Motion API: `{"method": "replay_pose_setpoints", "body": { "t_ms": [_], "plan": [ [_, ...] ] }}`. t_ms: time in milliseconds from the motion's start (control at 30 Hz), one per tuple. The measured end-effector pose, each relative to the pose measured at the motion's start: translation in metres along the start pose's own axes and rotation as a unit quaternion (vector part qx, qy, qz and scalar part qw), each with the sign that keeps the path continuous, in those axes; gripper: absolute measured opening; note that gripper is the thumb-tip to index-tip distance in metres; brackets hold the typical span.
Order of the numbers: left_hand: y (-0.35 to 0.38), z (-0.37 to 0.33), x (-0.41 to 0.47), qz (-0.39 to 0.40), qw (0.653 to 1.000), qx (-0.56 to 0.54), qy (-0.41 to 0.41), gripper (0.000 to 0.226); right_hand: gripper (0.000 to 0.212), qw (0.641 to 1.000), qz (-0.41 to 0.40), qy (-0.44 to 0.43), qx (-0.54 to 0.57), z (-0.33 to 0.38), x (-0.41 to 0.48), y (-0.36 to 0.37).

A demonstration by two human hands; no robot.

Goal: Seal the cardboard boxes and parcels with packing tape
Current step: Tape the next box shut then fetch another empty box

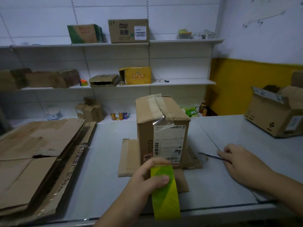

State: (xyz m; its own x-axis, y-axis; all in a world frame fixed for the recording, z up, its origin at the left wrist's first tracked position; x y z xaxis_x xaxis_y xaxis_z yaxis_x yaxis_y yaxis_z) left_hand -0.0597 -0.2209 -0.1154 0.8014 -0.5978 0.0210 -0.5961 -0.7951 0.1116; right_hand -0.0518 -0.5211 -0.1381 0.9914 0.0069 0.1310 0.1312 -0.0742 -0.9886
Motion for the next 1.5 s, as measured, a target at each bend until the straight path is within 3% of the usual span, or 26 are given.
{"method": "replay_pose_setpoints", "body": {
  "t_ms": [67,100,167,200,233,300,333,433,500,600,800,933,1067,1200,1367,1500],
  "plan": [
    [0.0,-0.001,0.0,0.0,1.0,0.008,0.001,0.047,0.036,0.998,0.057,0.024,-0.031,0.006,0.006,-0.023],
    [0.0,-0.001,0.0,0.002,1.0,0.014,0.0,0.047,0.038,0.998,0.04,0.039,-0.008,0.012,0.01,-0.046],
    [0.0,0.0,0.002,0.008,1.0,0.025,-0.005,0.046,0.04,0.985,-0.131,-0.005,0.109,0.032,0.018,-0.108],
    [-0.001,0.0,0.002,0.009,1.0,0.028,-0.006,0.046,0.043,0.958,-0.21,-0.065,0.182,0.051,0.019,-0.141],
    [-0.002,0.001,0.003,0.009,0.999,0.03,-0.006,0.046,0.043,0.929,-0.239,-0.133,0.247,0.072,0.02,-0.168],
    [-0.003,0.002,0.003,0.01,0.999,0.033,-0.004,0.046,0.047,0.905,-0.169,-0.24,0.308,0.114,0.032,-0.197],
    [-0.004,0.002,0.003,0.01,0.999,0.034,-0.002,0.047,0.053,0.914,-0.103,-0.257,0.296,0.132,0.041,-0.198],
    [-0.007,0.002,0.001,0.01,0.999,0.036,0.003,0.055,0.074,0.954,0.09,-0.254,0.131,0.157,0.063,-0.167],
    [-0.009,0.001,0.001,0.016,0.999,0.041,0.006,0.063,0.08,0.953,0.144,-0.255,0.071,0.154,0.066,-0.149],
    [-0.01,0.004,0.0,0.018,0.999,0.033,0.0,0.062,0.08,0.957,0.128,-0.256,0.044,0.15,0.067,-0.144],
    [-0.012,0.006,0.003,0.02,1.0,0.014,0.0,0.056,0.074,0.968,0.014,-0.251,0.002,0.158,0.064,-0.139],
    [-0.011,0.006,0.004,0.019,1.0,0.025,-0.001,0.054,0.099,0.961,0.078,-0.266,-0.014,0.153,0.061,-0.143],
    [-0.013,0.007,0.004,0.014,1.0,0.022,0.001,0.052,0.075,0.945,0.165,-0.26,0.111,0.15,0.068,-0.151],
    [-0.011,0.007,0.003,0.021,1.0,0.016,-0.002,0.055,0.054,0.956,0.093,-0.27,0.066,0.155,0.07,-0.144],
    [-0.01,0.005,0.003,0.02,0.999,0.029,0.006,0.064,0.057,0.971,-0.013,-0.238,0.006,0.16,0.068,-0.138],
    [-0.01,0.005,0.002,0.011,0.999,0.038,0.005,0.058,0.081,0.969,0.024,-0.245,0.009,0.157,0.065,-0.137]
  ]
}}
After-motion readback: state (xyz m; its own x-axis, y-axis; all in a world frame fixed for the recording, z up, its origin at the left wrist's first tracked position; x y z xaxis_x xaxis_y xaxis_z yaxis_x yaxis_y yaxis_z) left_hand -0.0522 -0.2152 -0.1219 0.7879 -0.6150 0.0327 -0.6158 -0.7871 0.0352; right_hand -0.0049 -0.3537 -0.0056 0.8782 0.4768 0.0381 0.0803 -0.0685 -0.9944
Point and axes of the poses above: each hand's wrist, its own x-axis towards the middle knuckle, its own y-axis out of the palm, z = x × y, the point moved 4 cm from there along x, towards the middle knuckle, and after that the axes turned 5 degrees about z, right-handed, at the moved point
